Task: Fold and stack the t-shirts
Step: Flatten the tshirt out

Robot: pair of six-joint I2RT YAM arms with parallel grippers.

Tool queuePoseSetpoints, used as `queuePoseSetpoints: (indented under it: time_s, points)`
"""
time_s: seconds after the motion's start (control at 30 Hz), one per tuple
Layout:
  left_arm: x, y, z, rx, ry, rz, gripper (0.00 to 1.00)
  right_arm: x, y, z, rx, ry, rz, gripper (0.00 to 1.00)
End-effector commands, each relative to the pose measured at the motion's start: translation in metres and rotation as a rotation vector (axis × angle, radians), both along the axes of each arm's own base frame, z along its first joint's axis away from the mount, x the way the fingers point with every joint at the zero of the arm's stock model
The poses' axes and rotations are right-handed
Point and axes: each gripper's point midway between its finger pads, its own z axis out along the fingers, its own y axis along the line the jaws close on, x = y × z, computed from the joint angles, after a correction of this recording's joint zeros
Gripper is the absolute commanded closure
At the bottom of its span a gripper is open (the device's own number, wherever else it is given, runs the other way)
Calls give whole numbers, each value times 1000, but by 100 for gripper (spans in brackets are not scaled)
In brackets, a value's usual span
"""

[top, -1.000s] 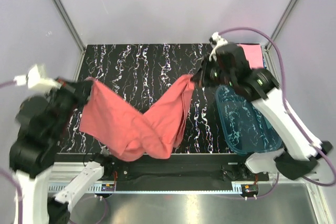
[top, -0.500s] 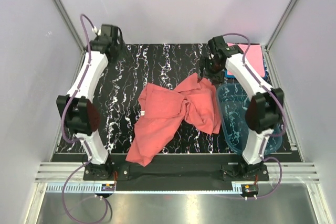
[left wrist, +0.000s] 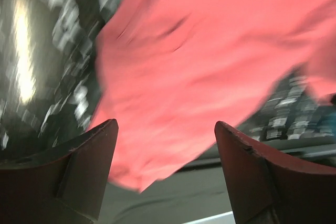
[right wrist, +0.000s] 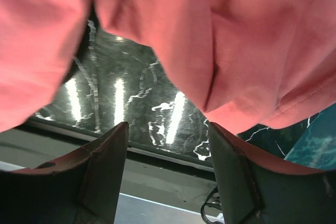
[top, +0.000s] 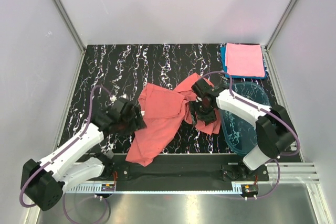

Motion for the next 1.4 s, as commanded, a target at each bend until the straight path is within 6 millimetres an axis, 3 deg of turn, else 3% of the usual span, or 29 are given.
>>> queuePoseSetpoints:
  time_s: [0.0,0.1,0.23,0.47,0.6,0.63,0.67,0.73,0.77,0.83,0.87,0.9,0.97,1.0,1.03,1.07,1.17,1.2,1.3,1.37]
  points:
    - [-6,8,-8,-22,-1,123,19,18,6,-2,9,-76,-13,29]
    - [-14,12,-22,-4,43,138,19,21,-9,-13,-94,-78,-17,24]
    - [-27,9,-57,-5,133,138,18,28,-28,-21,-209,-107,-9,21]
    - [-16,-5,-80,-6,176,107,23,35,-29,-37,-246,-106,3,27]
    - [-8,-16,-80,-39,183,73,33,38,-25,-44,-244,-86,6,40]
    - [-5,-16,-80,-37,178,73,40,37,-24,-46,-245,-82,7,43]
    - [-3,-16,-78,-33,175,67,45,39,-21,-44,-234,-83,8,55]
    - [4,-17,-71,-26,157,64,55,39,-20,-42,-231,-81,5,65]
    - [4,-13,-68,-3,156,61,64,39,-19,-41,-225,-81,4,76]
    - [9,-13,-55,-1,131,55,74,38,-17,-36,-212,-82,1,87]
    - [10,-3,-52,48,115,66,87,37,-16,-34,-203,-82,2,90]
    - [12,-1,-41,48,83,69,93,35,-16,-29,-194,-82,6,97]
    - [18,7,-17,72,25,84,100,31,-12,-20,-166,-77,12,100]
    - [20,9,-5,71,-5,85,100,27,-12,-8,-150,-83,10,100]
    - [26,10,24,39,-83,94,100,26,-9,1,-127,-91,8,100]
    - [22,19,35,64,-94,115,100,23,-8,11,-109,-96,7,100]
    - [16,41,90,53,-211,186,100,10,-6,59,-24,-129,-20,100]
    - [12,47,107,34,-257,209,100,3,-5,88,32,-152,-32,100]
    - [5,63,143,-6,-341,284,100,-9,-2,120,117,-175,-20,100]
    - [7,70,161,-24,-399,330,100,-5,12,138,180,-180,10,100]
